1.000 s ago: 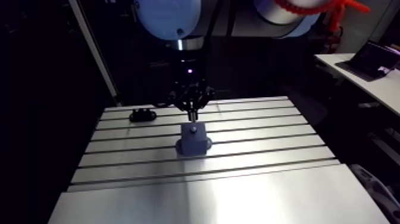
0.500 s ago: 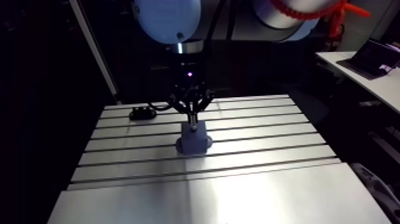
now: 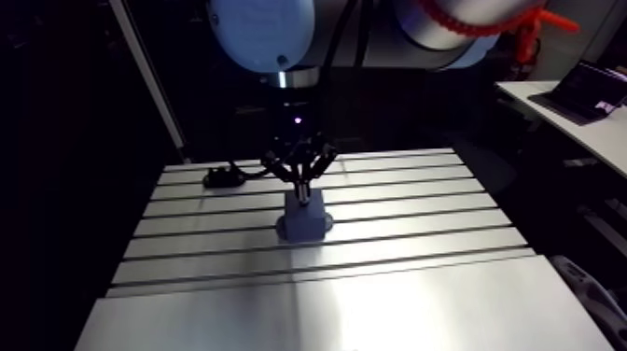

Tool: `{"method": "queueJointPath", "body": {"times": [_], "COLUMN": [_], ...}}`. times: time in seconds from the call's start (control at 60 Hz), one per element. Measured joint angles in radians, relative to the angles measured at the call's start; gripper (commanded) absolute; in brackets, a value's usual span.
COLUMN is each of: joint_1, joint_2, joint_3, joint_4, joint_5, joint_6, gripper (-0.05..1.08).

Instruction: Pick up the M10 bolt and insert it into the hex recess until seated.

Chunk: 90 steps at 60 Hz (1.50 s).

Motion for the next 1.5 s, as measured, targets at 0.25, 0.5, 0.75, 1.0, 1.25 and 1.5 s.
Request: {"method": "queueJointPath", "body": {"times": [0.25, 0.5, 0.75, 1.0, 1.25, 1.5], "joint_1": [0.000, -0.002, -0.006, -0.007, -0.008, -0.008], "joint_2": [0.001, 0.005, 0.013, 0.020, 0.022, 0.025], "joint_3": [0.006, 0.011, 0.009, 0.009, 0.008, 0.007], "joint_4": [0.000, -0.002, -0.005, -0.005, -0.005, -0.005], "joint_5": [0.000, 0.003, 0.002, 0.001, 0.001, 0.001], "joint_6": [-0.001, -0.002, -0.007, -0.010, -0.011, -0.011], "gripper": [1.08, 1.08, 1.08, 1.08, 1.08, 1.08]}}
